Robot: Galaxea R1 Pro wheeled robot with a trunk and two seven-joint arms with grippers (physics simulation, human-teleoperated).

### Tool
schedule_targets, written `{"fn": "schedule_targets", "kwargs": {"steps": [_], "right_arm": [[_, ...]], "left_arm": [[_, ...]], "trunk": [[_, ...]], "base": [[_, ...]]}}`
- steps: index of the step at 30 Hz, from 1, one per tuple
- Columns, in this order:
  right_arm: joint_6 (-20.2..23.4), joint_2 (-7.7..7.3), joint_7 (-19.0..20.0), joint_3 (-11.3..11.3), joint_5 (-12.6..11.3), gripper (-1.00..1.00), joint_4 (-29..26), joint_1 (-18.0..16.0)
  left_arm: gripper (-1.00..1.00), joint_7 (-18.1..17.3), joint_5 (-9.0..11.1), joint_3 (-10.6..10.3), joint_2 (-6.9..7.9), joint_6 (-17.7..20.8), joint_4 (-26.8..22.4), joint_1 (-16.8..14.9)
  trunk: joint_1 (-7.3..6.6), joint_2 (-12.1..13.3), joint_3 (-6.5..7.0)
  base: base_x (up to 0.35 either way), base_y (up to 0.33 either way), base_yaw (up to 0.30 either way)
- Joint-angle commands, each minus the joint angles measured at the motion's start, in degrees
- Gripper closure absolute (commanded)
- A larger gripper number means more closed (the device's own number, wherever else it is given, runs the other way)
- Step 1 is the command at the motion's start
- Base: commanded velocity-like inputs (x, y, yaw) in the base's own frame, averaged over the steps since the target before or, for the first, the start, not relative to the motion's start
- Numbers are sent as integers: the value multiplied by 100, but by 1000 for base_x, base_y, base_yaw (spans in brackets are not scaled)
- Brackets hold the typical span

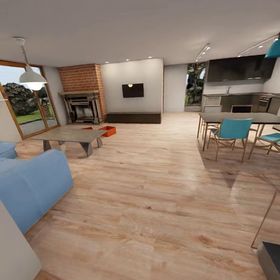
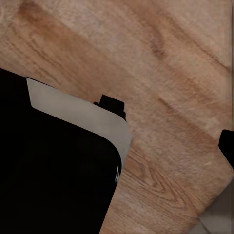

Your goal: Move the two storage containers from the living room to the garage. In the garage, place one container on the floor and stack the other container on top of it (either order is fine).

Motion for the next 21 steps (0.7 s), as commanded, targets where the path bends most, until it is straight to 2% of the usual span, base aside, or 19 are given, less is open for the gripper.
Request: {"fn": "schedule_targets", "kwargs": {"steps": [1, 21], "right_arm": [[-34, 3, 29, 37, -60, -100, 18, -7], [-27, -1, 21, 45, -42, -100, 18, -7]], "left_arm": [[-100, 7, 59, 0, -1, 2, -3, -2], [-100, 7, 59, 0, -5, -2, -3, -2]], "trunk": [[3, -3, -6], [3, -3, -6]], "base": [[332, 0, 0], [332, 0, 0]]}}
